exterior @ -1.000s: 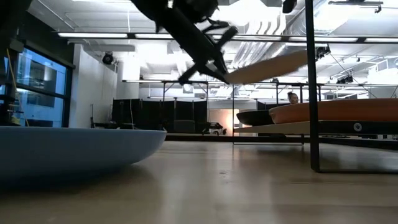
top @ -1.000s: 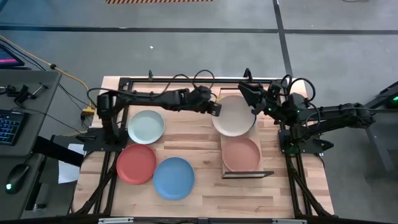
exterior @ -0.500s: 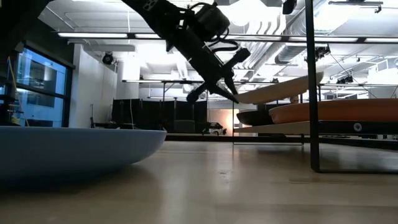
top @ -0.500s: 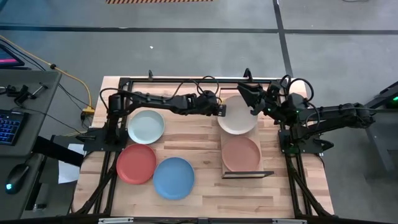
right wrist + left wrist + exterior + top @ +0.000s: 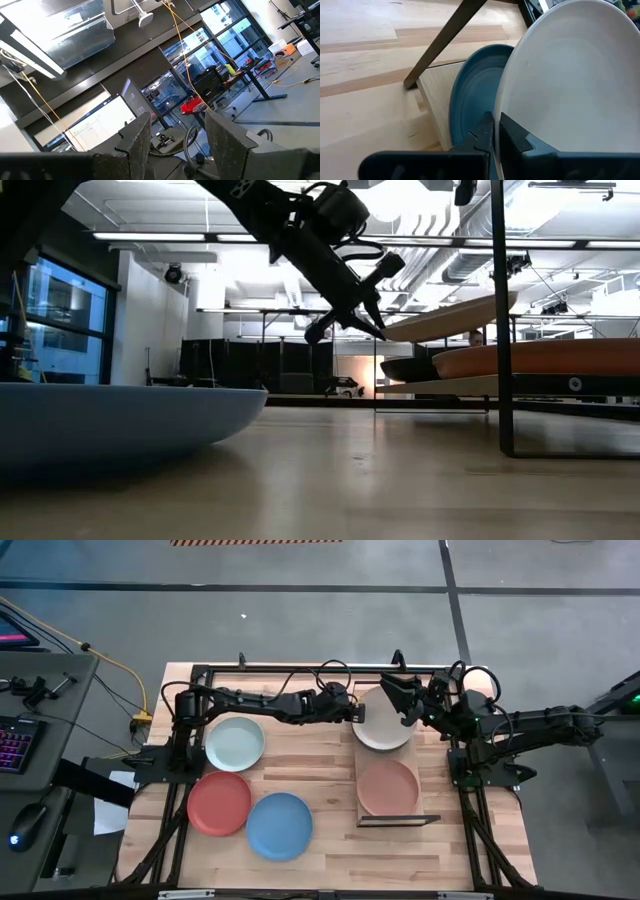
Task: Place and stack plates onto a shelf
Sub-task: Stack the white plate on top of the black plate on the shelf, then stack the gray plate on top of the white plate on the shelf
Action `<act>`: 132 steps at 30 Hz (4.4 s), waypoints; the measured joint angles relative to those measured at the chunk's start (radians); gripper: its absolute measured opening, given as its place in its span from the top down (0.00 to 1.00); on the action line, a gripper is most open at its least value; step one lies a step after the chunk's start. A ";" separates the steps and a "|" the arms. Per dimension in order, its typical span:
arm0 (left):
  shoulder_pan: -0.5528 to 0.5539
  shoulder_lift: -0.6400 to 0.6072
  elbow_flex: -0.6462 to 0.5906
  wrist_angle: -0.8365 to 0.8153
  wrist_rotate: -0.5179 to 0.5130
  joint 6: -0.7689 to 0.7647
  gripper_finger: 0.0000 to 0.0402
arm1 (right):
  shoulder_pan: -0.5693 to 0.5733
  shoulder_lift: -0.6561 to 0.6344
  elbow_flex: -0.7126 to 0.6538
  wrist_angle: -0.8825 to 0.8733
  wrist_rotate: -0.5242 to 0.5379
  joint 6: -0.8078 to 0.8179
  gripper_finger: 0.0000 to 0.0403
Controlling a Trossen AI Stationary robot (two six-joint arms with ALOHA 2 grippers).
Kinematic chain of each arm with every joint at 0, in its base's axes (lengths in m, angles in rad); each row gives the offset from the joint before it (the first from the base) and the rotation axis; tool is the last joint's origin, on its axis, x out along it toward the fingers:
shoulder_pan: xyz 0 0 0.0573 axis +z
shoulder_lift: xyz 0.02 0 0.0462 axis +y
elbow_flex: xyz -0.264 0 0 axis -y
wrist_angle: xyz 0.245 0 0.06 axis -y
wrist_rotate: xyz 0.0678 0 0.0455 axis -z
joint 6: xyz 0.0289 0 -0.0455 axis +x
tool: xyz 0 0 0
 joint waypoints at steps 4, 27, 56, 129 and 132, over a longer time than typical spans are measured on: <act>-0.005 0.000 0.000 0.000 -0.009 0.001 0.99 | 0.000 0.000 0.000 -0.003 0.000 0.000 0.58; 0.012 0.043 -0.002 0.041 0.038 0.000 0.74 | 0.000 0.001 0.000 -0.012 0.011 0.002 0.58; -0.117 -0.914 -0.637 0.250 0.300 0.565 0.70 | 0.000 0.000 0.000 -0.141 -0.069 -0.001 0.58; -0.159 -0.595 -0.531 -0.717 0.042 0.478 0.99 | 0.000 0.001 0.000 -0.275 -0.028 -0.037 0.58; -0.141 -0.574 -0.412 -0.667 0.040 0.626 0.99 | 0.000 -0.001 0.000 -0.226 -0.026 -0.034 0.58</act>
